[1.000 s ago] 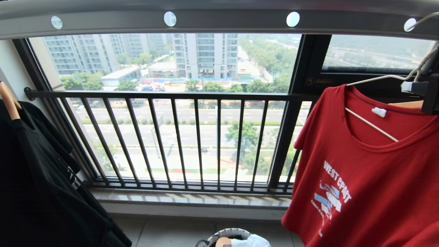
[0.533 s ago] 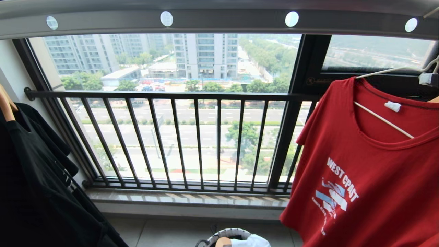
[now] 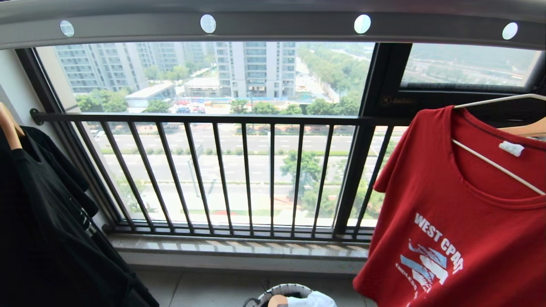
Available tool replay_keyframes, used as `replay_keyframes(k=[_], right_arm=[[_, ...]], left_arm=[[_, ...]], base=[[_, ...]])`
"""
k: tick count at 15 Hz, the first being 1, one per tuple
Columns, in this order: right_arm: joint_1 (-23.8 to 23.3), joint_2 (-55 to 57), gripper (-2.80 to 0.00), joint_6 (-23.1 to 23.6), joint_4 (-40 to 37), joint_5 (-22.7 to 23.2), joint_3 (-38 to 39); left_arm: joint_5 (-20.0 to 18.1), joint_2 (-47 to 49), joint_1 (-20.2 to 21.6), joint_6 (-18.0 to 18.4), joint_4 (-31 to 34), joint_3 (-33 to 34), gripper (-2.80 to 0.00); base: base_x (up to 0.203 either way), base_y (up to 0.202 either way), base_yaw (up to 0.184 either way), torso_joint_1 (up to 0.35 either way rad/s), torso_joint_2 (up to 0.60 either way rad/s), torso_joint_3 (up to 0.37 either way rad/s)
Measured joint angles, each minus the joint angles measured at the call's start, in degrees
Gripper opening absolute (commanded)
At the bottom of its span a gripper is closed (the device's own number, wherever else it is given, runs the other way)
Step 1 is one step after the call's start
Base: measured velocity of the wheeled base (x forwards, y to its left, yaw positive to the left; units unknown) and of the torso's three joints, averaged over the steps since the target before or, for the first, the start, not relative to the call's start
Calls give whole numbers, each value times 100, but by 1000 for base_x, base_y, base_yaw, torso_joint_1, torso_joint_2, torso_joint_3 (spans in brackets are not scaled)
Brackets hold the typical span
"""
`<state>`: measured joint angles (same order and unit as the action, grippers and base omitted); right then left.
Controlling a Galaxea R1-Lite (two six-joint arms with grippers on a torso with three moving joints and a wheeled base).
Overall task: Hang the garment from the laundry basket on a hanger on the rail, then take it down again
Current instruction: Take the clothes off the clothes rack
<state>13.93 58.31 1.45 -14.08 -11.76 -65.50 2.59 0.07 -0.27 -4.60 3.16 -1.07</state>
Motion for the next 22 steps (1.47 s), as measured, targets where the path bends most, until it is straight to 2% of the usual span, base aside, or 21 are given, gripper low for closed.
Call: replay_keyframes(k=[2,4,11,16,18,22], right_arm=[[92,-220,-280,-13,-47,68,255],[131,-440,-280,-33,-41,399,584],[144,-918,-280,-44,-15,2459,1770],[142,-570,-280,-59,87,3444,1966],[142,-329,-280,-63,609,3664,2217],[142,358,-280,-76,2198,4180,2922]], left_arm=[[2,0,0,-1,0,0,-280],[2,0,0,-2,0,0,-280],[2,0,0,-3,0,0,-280],[0,0,0,0,0,0,-280],[2,0,0,-2,0,0,-280],[2,-2,0,-2,-1,0,-280]], base=[[0,0,0,0,0,0],[0,0,0,0,0,0],[0,0,0,0,0,0],[0,0,0,0,0,0],[0,0,0,0,0,0],[0,0,0,0,0,0]])
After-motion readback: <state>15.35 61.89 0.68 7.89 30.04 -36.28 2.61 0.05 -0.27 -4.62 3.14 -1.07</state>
